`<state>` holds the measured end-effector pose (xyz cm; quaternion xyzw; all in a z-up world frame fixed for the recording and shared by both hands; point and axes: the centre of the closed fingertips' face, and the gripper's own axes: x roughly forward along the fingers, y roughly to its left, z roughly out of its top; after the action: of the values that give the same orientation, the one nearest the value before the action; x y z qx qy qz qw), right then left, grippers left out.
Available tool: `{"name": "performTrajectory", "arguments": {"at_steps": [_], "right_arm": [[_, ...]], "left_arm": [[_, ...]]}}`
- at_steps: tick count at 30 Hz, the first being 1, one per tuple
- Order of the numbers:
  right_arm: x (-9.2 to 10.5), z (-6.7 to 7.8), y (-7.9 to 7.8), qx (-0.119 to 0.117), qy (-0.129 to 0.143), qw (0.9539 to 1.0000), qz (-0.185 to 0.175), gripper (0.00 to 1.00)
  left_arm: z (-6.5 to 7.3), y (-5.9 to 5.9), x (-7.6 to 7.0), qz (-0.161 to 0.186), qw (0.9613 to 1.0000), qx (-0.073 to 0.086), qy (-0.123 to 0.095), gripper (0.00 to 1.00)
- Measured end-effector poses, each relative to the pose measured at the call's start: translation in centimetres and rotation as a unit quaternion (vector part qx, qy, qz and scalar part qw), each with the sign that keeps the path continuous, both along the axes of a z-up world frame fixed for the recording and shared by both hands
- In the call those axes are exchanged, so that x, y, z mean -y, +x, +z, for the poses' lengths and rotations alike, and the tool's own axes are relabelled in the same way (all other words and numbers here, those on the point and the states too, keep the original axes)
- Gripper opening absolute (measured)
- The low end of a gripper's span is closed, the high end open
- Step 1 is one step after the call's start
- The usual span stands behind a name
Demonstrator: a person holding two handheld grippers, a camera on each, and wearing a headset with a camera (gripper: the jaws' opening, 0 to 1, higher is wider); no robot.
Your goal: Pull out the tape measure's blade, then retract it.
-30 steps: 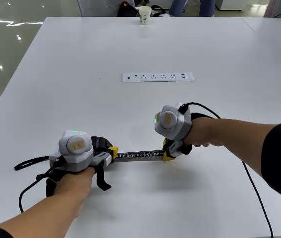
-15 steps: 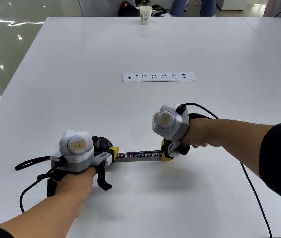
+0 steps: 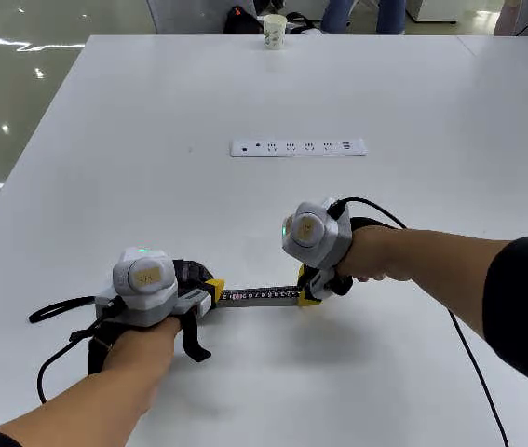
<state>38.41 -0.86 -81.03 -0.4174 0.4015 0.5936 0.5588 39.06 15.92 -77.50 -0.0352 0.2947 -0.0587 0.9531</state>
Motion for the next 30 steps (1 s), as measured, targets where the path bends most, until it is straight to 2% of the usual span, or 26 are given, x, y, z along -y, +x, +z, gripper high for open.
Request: {"name": "performTrajectory", "arguments": {"at_steps": [30], "right_arm": [[-1.7, 0.1, 0.0, 0.0, 0.008, 1.0, 0.002, 0.11]], "left_arm": [[0.0, 0.1, 0.0, 0.0, 1.0, -0.002, -0.001, 0.61]]}}
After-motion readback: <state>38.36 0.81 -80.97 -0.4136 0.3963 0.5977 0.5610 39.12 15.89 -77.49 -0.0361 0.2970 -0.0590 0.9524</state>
